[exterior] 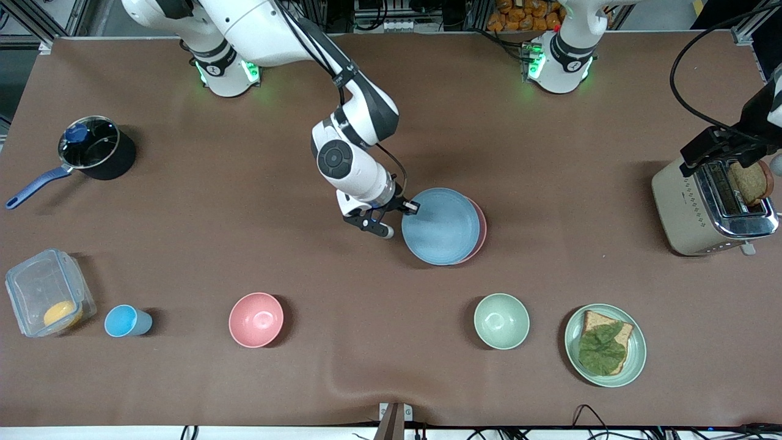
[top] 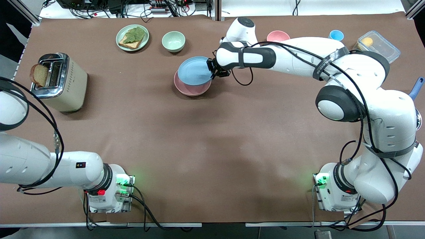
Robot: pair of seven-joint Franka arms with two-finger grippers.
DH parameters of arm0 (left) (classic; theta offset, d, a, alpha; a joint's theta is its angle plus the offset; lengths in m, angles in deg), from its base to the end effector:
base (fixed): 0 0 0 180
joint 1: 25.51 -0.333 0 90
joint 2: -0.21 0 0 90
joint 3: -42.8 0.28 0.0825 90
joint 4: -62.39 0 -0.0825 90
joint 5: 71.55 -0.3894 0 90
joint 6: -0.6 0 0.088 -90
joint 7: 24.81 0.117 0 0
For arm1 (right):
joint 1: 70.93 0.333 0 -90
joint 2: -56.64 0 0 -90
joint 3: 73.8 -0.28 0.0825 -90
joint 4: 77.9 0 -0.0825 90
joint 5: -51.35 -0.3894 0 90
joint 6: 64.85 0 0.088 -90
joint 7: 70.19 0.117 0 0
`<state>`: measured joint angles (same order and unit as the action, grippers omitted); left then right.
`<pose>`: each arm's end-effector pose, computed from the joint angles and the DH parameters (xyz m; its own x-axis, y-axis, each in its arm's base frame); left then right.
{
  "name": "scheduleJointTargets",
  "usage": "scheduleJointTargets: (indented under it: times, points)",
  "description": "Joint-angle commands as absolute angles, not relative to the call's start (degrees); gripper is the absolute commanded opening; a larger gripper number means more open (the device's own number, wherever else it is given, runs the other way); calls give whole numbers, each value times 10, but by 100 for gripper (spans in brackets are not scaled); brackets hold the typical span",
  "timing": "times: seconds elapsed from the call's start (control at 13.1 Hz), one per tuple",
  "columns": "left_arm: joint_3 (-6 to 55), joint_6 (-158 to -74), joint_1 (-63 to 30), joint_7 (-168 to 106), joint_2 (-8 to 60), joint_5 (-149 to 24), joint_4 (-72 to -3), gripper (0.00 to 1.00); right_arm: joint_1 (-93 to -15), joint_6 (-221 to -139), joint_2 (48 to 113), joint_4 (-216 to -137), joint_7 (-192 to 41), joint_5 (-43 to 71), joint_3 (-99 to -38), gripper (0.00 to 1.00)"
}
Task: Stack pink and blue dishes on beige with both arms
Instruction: 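Open the right gripper and draw it back from the plate stack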
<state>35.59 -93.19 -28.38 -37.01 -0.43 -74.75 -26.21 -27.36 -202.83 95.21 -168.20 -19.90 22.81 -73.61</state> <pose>0.5639 -0.0370 0.6029 0.9848 0.1331 0.1112 0.1377 -0.9899 -0.0345 0.5046 0.4858 0.2200 0.8851 -0.4057 -0.2280 -0.4606 -0.8336 -0.3048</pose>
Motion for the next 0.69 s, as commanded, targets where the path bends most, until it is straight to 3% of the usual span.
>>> scheduleJointTargets:
  times: [0.0, 0.23, 0.61]
  points:
    - [346, -923, -280, -363, -15, -735, -265, 100, -266, -2026, 957, -1661, -192, 219, -731, 100]
    - [328, -911, -284, -365, -27, -735, -266, 100, -289, -2003, 932, -1664, -204, 231, -717, 100]
    - [331, -882, -286, -367, -37, -735, -266, 100, -415, -1812, 874, -1663, -433, 334, -698, 100]
